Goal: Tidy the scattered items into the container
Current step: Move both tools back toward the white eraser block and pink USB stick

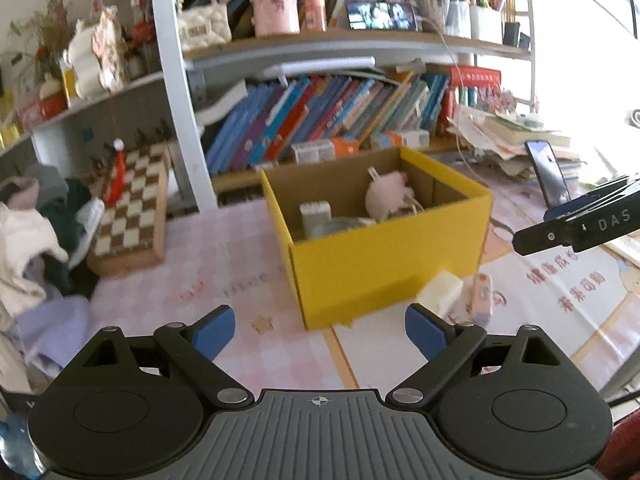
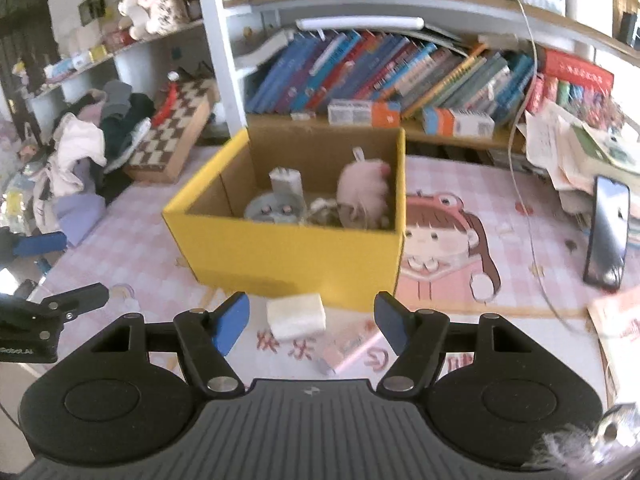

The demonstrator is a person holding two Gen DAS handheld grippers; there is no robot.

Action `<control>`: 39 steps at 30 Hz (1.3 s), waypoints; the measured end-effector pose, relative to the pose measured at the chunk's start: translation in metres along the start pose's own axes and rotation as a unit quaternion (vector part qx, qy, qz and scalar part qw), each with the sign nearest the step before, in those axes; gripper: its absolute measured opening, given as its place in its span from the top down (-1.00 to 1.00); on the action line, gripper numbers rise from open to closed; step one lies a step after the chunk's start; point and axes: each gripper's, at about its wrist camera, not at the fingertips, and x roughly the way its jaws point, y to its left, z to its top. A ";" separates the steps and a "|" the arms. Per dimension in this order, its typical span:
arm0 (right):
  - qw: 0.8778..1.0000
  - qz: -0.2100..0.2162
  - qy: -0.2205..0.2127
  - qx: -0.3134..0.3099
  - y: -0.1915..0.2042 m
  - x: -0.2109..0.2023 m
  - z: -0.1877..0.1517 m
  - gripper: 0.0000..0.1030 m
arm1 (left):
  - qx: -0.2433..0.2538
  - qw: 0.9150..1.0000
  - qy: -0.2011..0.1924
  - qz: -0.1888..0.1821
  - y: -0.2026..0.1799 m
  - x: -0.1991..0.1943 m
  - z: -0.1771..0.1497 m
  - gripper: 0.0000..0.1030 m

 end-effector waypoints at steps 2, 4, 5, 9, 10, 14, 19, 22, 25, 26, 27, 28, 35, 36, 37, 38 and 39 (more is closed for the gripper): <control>1.000 -0.003 0.006 0.010 0.000 0.002 -0.007 -0.31 | 0.000 1.000 0.009 -0.007 -0.005 0.003 -0.006 -0.83; 1.000 -0.005 0.012 0.016 0.001 0.003 -0.014 -0.31 | 0.004 1.000 0.017 -0.014 -0.011 0.006 -0.011 -0.83; 1.000 -0.006 0.016 0.018 0.001 0.005 -0.017 -0.31 | 0.006 1.000 0.020 -0.018 -0.013 0.008 -0.013 -0.83; 0.999 -0.015 0.031 0.013 0.003 0.010 -0.029 -0.31 | 0.016 0.999 0.030 -0.031 -0.023 0.012 -0.018 -0.83; 0.999 -0.018 0.035 0.012 0.004 0.011 -0.032 -0.31 | 0.017 0.999 0.032 -0.033 -0.025 0.014 -0.019 -0.83; 0.998 -0.029 0.050 0.001 0.004 0.017 -0.044 -0.31 | 0.020 0.998 0.039 -0.040 -0.031 0.017 -0.020 -0.83; 0.997 -0.050 0.055 -0.003 0.003 0.019 -0.057 -0.40 | 0.028 0.997 0.044 -0.048 -0.043 0.018 -0.023 -0.83; 0.996 -0.061 0.059 -0.007 0.004 0.021 -0.064 -0.47 | 0.038 0.997 0.047 -0.052 -0.051 0.019 -0.025 -0.83; 0.996 -0.059 0.064 -0.017 0.006 0.023 -0.067 -0.50 | 0.044 0.996 0.049 -0.054 -0.057 0.021 -0.025 -0.83; 0.996 -0.057 0.066 -0.021 0.006 0.023 -0.068 -0.51 | 0.043 0.996 0.050 -0.054 -0.058 0.022 -0.024 -0.83; 0.996 -0.055 0.067 -0.025 0.007 0.024 -0.068 -0.52 | 0.043 0.996 0.050 -0.054 -0.060 0.023 -0.024 -0.83; 0.996 -0.054 0.068 -0.028 0.007 0.024 -0.069 -0.54 | 0.043 0.996 0.051 -0.054 -0.061 0.024 -0.024 -0.83; 0.995 -0.049 0.076 -0.040 0.004 0.027 -0.071 -0.60 | 0.041 0.996 0.055 -0.056 -0.069 0.030 -0.020 -0.83; 0.995 -0.049 0.076 -0.040 0.003 0.027 -0.070 -0.61 | 0.041 0.996 0.057 -0.057 -0.070 0.032 -0.019 -0.83; 0.995 -0.049 0.077 -0.039 0.002 0.027 -0.070 -0.62 | 0.040 0.996 0.059 -0.057 -0.071 0.034 -0.019 -0.83; 0.995 -0.049 0.077 -0.038 0.000 0.027 -0.070 -0.62 | 0.039 0.996 0.060 -0.057 -0.072 0.036 -0.018 -0.83; 0.995 -0.049 0.077 -0.037 -0.002 0.028 -0.069 -0.62 | 0.038 0.996 0.061 -0.058 -0.072 0.038 -0.017 -0.83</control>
